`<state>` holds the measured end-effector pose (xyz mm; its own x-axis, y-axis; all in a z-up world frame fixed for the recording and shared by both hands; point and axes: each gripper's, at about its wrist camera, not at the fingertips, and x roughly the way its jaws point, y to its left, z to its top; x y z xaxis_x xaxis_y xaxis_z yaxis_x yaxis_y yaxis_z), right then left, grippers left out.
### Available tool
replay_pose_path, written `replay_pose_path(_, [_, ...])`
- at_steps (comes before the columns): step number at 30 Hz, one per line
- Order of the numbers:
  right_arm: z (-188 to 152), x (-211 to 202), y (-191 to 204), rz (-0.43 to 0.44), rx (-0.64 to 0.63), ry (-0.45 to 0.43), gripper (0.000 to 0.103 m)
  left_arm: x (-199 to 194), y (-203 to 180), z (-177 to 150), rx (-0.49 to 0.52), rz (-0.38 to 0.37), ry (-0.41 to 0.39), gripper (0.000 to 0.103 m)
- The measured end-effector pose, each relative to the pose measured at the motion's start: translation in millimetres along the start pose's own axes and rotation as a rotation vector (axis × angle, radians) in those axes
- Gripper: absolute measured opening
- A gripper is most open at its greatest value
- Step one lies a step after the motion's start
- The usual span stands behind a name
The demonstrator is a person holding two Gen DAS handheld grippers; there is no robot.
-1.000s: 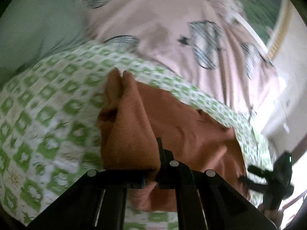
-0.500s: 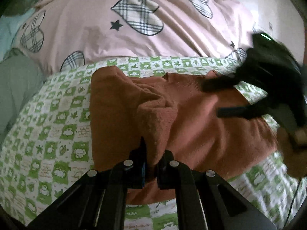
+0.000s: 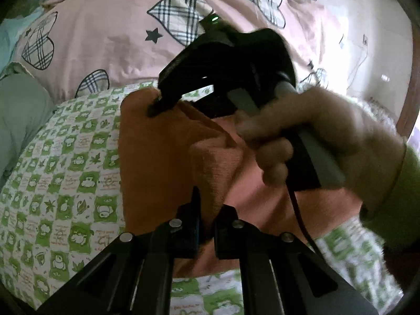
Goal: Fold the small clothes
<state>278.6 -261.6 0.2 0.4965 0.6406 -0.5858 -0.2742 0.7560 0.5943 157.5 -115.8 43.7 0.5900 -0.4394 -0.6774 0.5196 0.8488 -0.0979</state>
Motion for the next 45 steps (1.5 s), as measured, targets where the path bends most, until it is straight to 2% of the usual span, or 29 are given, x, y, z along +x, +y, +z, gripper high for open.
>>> replay_pose_path(5, [-15.3, -84.7, 5.2, -0.015, -0.068, -0.146, 0.017, -13.1, -19.4, 15.3, -0.049, -0.154, -0.004, 0.006])
replay_pose_path(10, [-38.5, -151.9, -32.0, -0.118, -0.043, -0.227, 0.017, 0.5, -67.4, 25.6, -0.060, -0.323, 0.034, 0.006])
replay_pose_path(16, [-67.7, -165.9, -102.1, -0.227, 0.087, -0.203, 0.017, 48.6, -119.1, 12.7, -0.028, -0.363, 0.146, 0.006])
replay_pose_path(19, [-79.2, -166.0, -126.9, -0.231, 0.134, -0.197, 0.017, 67.8, -131.2, 1.2, -0.008, -0.361, 0.192, 0.006])
replay_pose_path(24, [-85.4, -172.3, -126.4, -0.258, 0.113, -0.229, 0.017, 73.3, -139.3, -3.8, 0.033, -0.355, 0.190, 0.006])
replay_pose_path(30, [-87.0, -163.0, -127.5, -0.366, 0.101, -0.202, 0.017, 79.1, -141.4, -8.9, 0.021, -0.376, 0.227, 0.008])
replay_pose_path(32, [-89.9, -166.0, -130.2, -0.366, 0.113, -0.213, 0.019, 70.0, -136.3, -9.2, -0.002, -0.394, 0.232, 0.012])
replay_pose_path(33, [-92.3, -169.6, -131.2, -0.369, 0.125, -0.224, 0.026, 64.4, -134.0, -9.4, -0.010, -0.401, 0.233, 0.013])
replay_pose_path(34, [-94.7, -175.1, -132.7, -0.378, 0.145, -0.234, 0.034, 56.5, -128.2, -9.8, -0.021, -0.411, 0.232, 0.019])
replay_pose_path(36, [-100.7, -186.9, -133.0, -0.385, 0.176, -0.257, 0.043, 42.4, -115.7, -10.0, -0.042, -0.404, 0.218, 0.040])
replay_pose_path(38, [-108.0, -197.9, -129.4, -0.396, 0.193, -0.275, 0.066, 27.5, -97.0, -9.8, -0.071, -0.376, 0.190, 0.065])
replay_pose_path(39, [-114.0, -203.8, -125.9, -0.393, 0.194, -0.285, 0.082, 20.6, -82.4, -9.2, -0.100, -0.354, 0.180, 0.070])
replay_pose_path(40, [-117.5, -206.2, -122.3, -0.382, 0.190, -0.291, 0.086, 16.4, -70.3, -8.5, -0.127, -0.343, 0.173, 0.076])
replay_pose_path(43, [-129.3, -205.4, -115.2, -0.343, 0.181, -0.265, 0.086, 13.7, -24.4, -3.0, -0.229, -0.305, 0.154, 0.083])
replay_pose_path(45, [-133.3, -199.7, -116.3, -0.334, 0.188, -0.244, 0.086, 25.7, 3.0, 2.5, -0.293, -0.293, 0.171, 0.083])
